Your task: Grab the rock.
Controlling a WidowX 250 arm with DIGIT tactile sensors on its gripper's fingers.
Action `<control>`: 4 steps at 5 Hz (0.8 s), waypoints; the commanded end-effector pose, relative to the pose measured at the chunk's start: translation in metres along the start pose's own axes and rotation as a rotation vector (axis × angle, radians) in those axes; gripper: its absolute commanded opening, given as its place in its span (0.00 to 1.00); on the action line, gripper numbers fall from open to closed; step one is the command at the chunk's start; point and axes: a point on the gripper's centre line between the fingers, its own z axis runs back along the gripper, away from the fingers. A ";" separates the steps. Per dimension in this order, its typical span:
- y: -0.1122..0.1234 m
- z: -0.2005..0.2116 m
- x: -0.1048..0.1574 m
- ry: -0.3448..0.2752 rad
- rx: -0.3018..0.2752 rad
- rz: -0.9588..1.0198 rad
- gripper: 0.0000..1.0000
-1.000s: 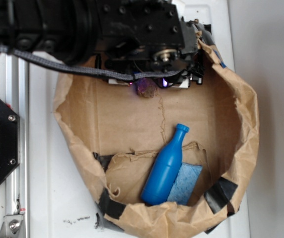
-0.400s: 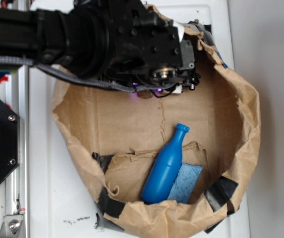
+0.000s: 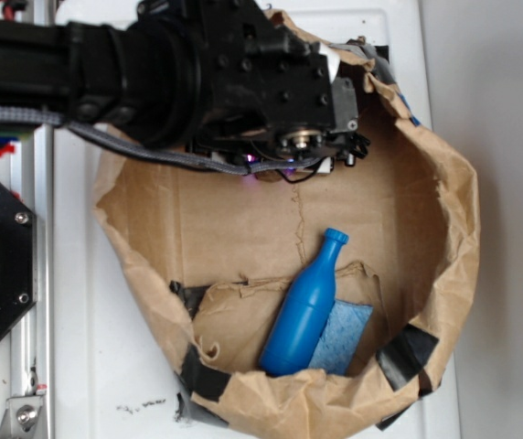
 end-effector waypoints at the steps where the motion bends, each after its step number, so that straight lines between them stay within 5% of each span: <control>1: 0.000 0.031 -0.005 0.028 -0.094 -0.157 0.00; 2: -0.005 0.062 -0.011 0.067 -0.214 -0.397 0.00; 4: -0.002 0.131 -0.030 0.109 -0.353 -0.885 0.00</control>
